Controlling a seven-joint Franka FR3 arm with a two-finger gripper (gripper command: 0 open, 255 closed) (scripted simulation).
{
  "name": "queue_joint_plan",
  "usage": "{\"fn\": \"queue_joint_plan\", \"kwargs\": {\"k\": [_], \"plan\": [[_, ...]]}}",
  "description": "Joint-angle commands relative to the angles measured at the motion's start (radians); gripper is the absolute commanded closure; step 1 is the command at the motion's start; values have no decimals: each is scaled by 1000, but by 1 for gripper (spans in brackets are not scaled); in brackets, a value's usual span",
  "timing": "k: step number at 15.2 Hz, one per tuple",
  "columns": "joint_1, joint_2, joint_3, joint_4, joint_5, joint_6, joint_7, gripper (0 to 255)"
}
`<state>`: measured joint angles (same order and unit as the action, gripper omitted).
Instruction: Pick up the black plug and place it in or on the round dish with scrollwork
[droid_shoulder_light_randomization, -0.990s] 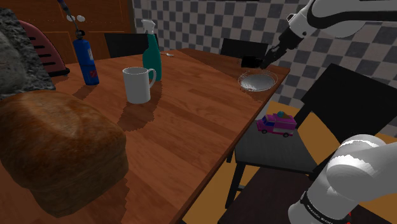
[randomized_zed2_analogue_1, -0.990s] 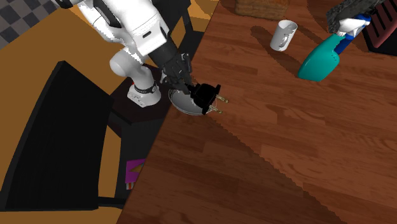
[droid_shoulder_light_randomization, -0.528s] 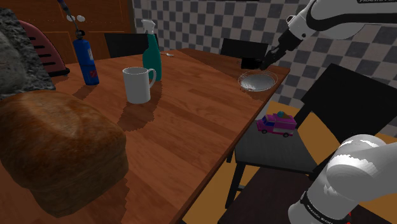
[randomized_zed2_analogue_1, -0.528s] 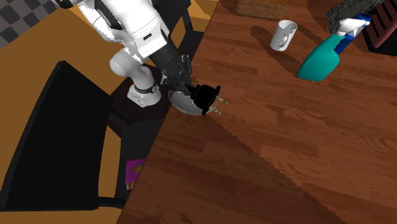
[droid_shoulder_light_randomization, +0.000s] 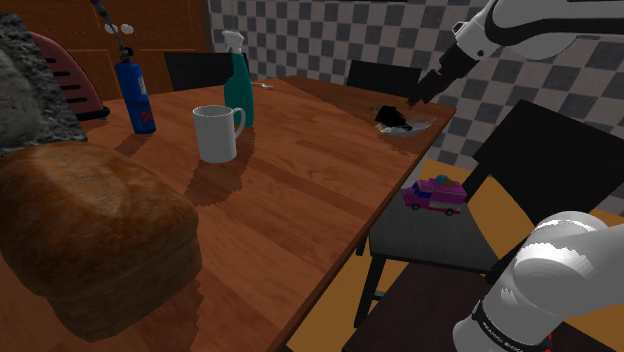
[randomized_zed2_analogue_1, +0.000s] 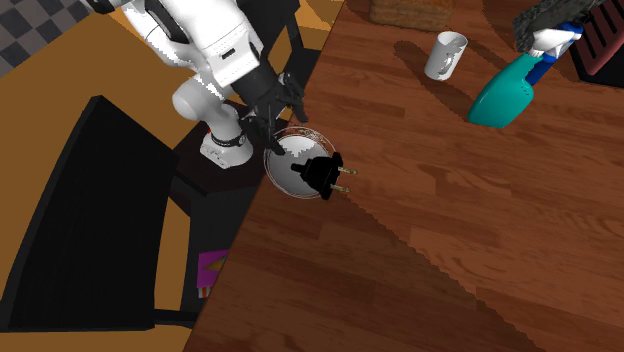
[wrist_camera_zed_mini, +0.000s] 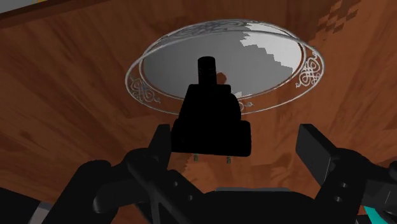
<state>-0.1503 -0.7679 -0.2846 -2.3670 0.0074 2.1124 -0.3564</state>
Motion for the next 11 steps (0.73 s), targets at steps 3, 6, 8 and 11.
{"fn": "queue_joint_plan", "kwargs": {"k": [3, 6, 8, 11], "plan": [[-8, -36, 7, 80, -4, -116, 5, 0], [-9, -36, 7, 80, -4, -116, 5, 0], [-9, -36, 7, 80, -4, -116, 5, 0], [-9, -36, 7, 80, -4, -116, 5, 0]]}}
